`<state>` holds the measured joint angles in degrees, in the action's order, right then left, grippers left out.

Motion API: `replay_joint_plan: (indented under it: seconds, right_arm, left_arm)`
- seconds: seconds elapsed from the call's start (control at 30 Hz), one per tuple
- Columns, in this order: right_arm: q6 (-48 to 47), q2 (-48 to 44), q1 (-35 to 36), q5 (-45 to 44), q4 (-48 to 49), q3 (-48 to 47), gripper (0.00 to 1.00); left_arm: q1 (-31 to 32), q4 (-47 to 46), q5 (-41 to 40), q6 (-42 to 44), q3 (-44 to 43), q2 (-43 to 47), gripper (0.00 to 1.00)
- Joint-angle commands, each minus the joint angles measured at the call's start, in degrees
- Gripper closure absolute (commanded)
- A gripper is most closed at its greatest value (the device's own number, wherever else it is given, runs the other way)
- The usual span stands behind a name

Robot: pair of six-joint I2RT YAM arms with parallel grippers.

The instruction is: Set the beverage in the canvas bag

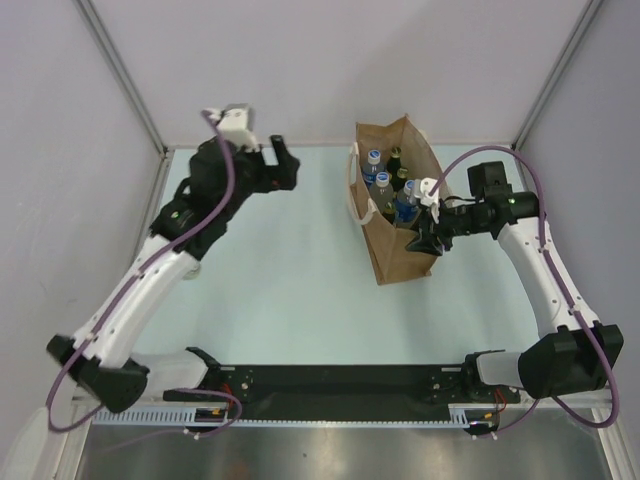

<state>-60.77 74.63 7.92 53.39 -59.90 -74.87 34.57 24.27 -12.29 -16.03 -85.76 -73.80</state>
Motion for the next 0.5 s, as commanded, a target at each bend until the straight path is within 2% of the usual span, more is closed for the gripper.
replay_joint_plan:
  seconds: [0.0,0.07,0.2,0.3,0.33,0.47]
  right_arm:
    - [-1.01,-1.33,0.87,-0.04,0.31,0.78,0.53]
    - [-0.40,-1.33,1.04,-0.04,1.10,0.87,0.42]
    - [0.48,-1.33,1.04,-0.04,1.98,0.95,0.39]
    - [0.92,-1.24,1.13,-0.12,2.59,1.04,0.36]
    - [1.18,-1.42,1.04,-0.30,2.77,1.22,0.36]
    - [1.71,-1.77,1.04,-0.39,3.30,2.01,0.35]
  left_arm:
    - [-5.03,4.99,-1.49,-10.94,7.78,10.24,0.00]
    - [-6.09,8.50,-4.21,-13.57,10.59,14.45,0.00]
    - [-7.05,14.74,-10.28,-18.93,14.73,18.43,0.00]
    - [-8.28,25.25,-19.22,-27.36,16.23,18.25,0.00]
    - [-9.85,27.21,-20.39,-32.08,16.67,17.99,0.00]
    - [-17.32,31.53,-19.35,-37.40,19.22,17.82,0.00]
